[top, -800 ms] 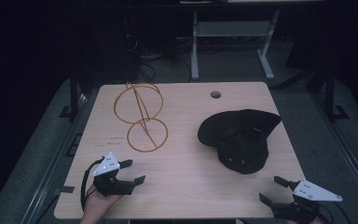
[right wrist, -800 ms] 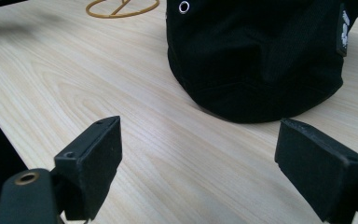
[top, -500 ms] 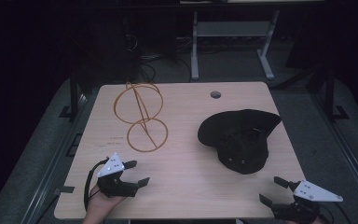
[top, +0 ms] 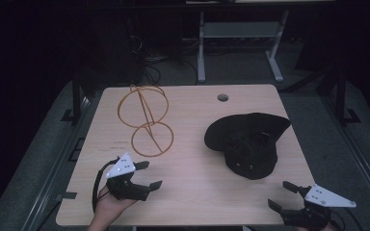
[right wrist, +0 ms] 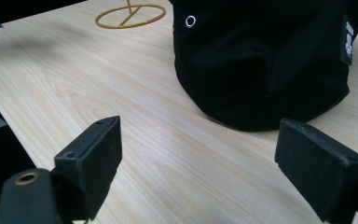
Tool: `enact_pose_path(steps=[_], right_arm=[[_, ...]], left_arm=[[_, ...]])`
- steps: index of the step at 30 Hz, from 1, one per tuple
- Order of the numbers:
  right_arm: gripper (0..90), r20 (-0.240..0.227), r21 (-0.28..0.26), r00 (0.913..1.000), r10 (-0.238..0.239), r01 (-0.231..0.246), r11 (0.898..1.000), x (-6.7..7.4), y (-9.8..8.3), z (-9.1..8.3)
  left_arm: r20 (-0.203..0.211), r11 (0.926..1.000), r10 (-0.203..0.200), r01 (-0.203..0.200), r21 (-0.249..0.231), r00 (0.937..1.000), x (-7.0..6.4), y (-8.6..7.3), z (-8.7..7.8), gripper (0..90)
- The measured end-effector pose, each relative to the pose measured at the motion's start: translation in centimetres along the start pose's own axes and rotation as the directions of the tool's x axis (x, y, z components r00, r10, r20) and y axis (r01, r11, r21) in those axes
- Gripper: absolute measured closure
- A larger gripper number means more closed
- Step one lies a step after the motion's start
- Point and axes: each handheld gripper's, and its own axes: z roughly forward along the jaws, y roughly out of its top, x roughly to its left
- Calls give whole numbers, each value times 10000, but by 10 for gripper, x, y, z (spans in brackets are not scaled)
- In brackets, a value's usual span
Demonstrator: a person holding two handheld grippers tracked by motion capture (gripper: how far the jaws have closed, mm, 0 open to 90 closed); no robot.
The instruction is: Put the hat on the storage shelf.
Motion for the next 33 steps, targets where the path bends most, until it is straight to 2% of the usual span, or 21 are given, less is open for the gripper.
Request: enact_pose_path(steps=[8, 10, 13, 14, 15, 18, 20, 21, 22, 24, 26, 30, 33], right_arm=[[143, -8, 28, 10000, -39, 39, 10000, -1, 0, 0], [143, 59, 169, 9997, -229, 228, 9996, 0, 1, -1], [143, 60, 147, 9998, -215, 214, 9997, 1, 1, -1], [143, 24, 120, 9999, -160, 160, 9998, 1, 0, -1], [143, 16, 137, 9999, -164, 163, 9998, 1, 0, -1], [143, 12, 146, 9998, -189, 189, 9997, 1, 0, -3], [143, 13, 86, 9998, -177, 177, 9998, 1, 0, -3], [143, 6, 17, 10000, -97, 97, 10000, 1, 0, -5], [143, 8, -4, 10000, -72, 72, 10000, 1, 0, -5], [143, -17, -16, 10000, -51, 51, 10000, 0, -1, -5], [143, -50, 58, 10000, -50, 50, 10000, 0, -1, -5], [143, -85, -39, 9999, -97, 97, 9999, 0, -1, -6], [143, -117, -75, 9999, -87, 86, 9999, 0, -1, -6]], left_arm=[[244, 9995, 305, -308, 98, 9992, -6, 19, 13, 172], [360, 9986, 500, -507, 178, 9981, -9, 27, 18, 172], [484, 9974, 682, -693, 213, 9965, -13, 34, 24, 172], [614, 9948, 939, -961, 348, 9937, -16, 42, 29, 172], [614, 9948, 939, -961, 348, 9937, -16, 42, 29, 172], [823, 9922, 1143, -1180, 410, 9900, -21, 57, 40, 172], [892, 9919, 1172, -1211, 392, 9891, -23, 60, 43, 172], [1088, 9906, 1255, -1305, 404, 9861, -26, 68, 49, 172], [1088, 9906, 1255, -1305, 404, 9861, -26, 68, 49, 172], [1318, 9875, 1428, -1502, 481, 9809, -30, 79, 58, 174], [1395, 9856, 1519, -1606, 533, 9785, -32, 85, 64, 174], [1602, 9853, 1522, -1625, 533, 9753, -34, 93, 73, 174], [1941, 9785, 1707, -1893, 817, 9660, -36, 101, 85, 174]])
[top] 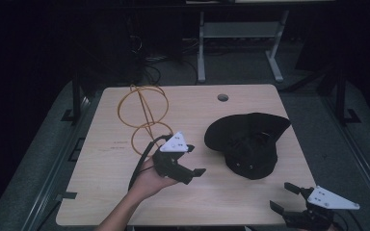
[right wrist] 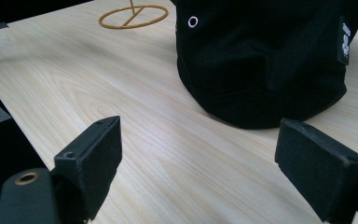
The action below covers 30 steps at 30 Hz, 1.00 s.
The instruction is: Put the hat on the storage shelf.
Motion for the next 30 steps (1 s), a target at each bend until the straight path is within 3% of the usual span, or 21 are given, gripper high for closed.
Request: enact_pose_path(steps=[7, 12, 15, 17, 22, 30], right_arm=[[143, -42, -6, 10000, 57, -57, 10000, 0, -1, 0], [143, -32, -25, 9998, 199, -199, 9998, -2, -1, 0], [143, 18, -116, 9999, 123, -123, 9999, -2, 0, -1], [143, -14, -182, 9999, 168, -168, 9997, -3, 0, -2], [143, -30, -101, 9999, 136, -136, 9999, -3, 1, 0], [143, -73, -27, 10000, 61, -61, 10000, -4, 2, 3]], left_arm=[[286, 9999, 146, -147, 21, 9995, 7, 20, 17, 180], [491, 9988, 139, -161, 456, 9987, 13, 32, 32, 199], [501, 9986, 35, -61, 523, 9987, 15, 34, 37, 205], [258, 9982, 199, -213, 568, 9995, 14, 35, 45, 218], [176, 9962, 441, -453, 740, 9989, 13, 35, 56, 260], [154, 9917, 276, -293, 1249, 9995, 24, 33, 73, 359]])
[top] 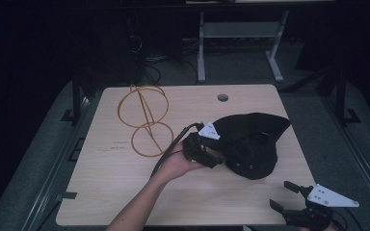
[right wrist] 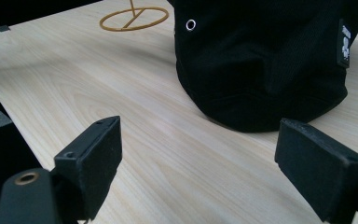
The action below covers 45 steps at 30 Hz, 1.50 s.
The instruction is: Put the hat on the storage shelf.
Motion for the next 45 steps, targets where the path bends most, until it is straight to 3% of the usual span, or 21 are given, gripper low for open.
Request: enact_pose_path(steps=[7, 9, 10, 18, 21, 27, 30, 35, 41, 45], right_arm=[[143, -30, 97, 10000, 83, -82, 9999, -2, 1, 5], [143, -15, 92, 9999, 129, -128, 9999, -2, 1, 5], [143, -6, 84, 9999, 150, -150, 9999, -3, 2, 6], [143, -131, -175, 9998, 173, -176, 9997, 2, 15, 6], [143, -149, -226, 9997, 209, -212, 9995, 2, 19, 7], [143, -89, -160, 9999, 64, -65, 9999, -2, 31, 13], [143, -152, -165, 9999, 76, -78, 9998, -3, 38, 16], [143, -237, 81, 9996, -150, 152, 9999, -4, 48, 29], [143, -263, 151, 9994, -212, 216, 9997, -2, 51, 35], [144, -298, 214, 9995, -146, 152, 9997, -2, 52, 40]], left_arm=[[17, 9999, 67, -67, -135, 10000, 7, -9, 5, 641], [34, 9998, 123, -122, -151, 9999, 6, -10, 4, 672], [192, 9993, 43, -36, -365, 9998, 6, -11, 1, 727], [522, 9946, 23, 31, -1034, 9986, -1, -15, -13, 826], [567, 9934, 71, -5, -1151, 9984, -3, -15, -18, 844], [848, 9838, -285, 429, -1741, 9960, -1, -15, -27, 853], [914, 9828, -321, 481, -1785, 9953, 0, -15, -30, 855], [1097, 9726, -615, 843, -2168, 9921, 4, -15, -37, 858], [1108, 9729, -623, 852, -2150, 9919, 5, -14, -41, 858], [1197, 9683, -713, 975, -2299, 9902, 5, -14, -43, 858]])
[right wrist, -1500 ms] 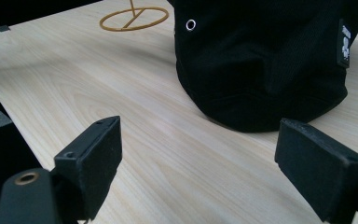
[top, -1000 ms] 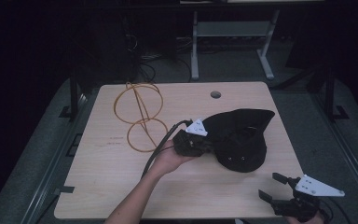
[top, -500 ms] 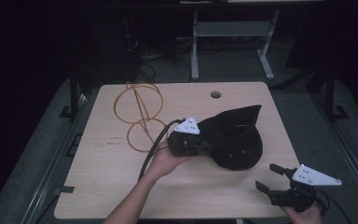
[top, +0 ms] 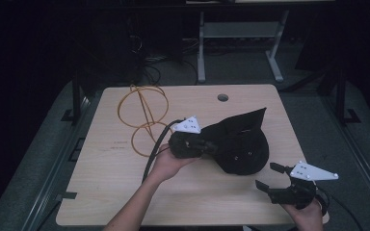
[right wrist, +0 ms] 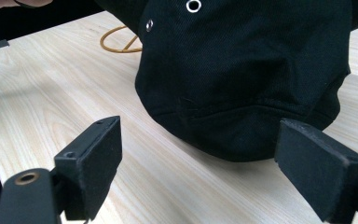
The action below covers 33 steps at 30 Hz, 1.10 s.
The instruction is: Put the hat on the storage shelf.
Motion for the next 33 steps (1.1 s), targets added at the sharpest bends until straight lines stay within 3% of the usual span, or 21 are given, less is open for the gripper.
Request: enact_pose_path(steps=[3, 15, 23, 29, 33], right_arm=[[146, 15, 15, 9999, -159, 159, 9999, 1, 2, 4], [147, 187, -95, 9998, -72, 73, 9999, -3, 5, 14], [228, 136, -112, 9997, -220, 222, 9997, -3, 5, 26], [421, -175, -335, 9998, 11, -17, 9994, -10, -1, 30], [575, -333, -430, 9993, -174, 159, 9989, -10, -5, 31]], left_arm=[[67, 9999, -67, 68, -98, 10000, 1, 3, -1, 859], [413, 9994, -103, 116, -323, 9991, -2, 8, 2, 859], [635, 9993, 44, -20, -377, 9980, -7, 13, 6, 860], [748, 9992, 114, -85, -388, 9971, -10, 15, 8, 859], [808, 9993, 262, -240, -282, 9964, -12, 16, 11, 859]])
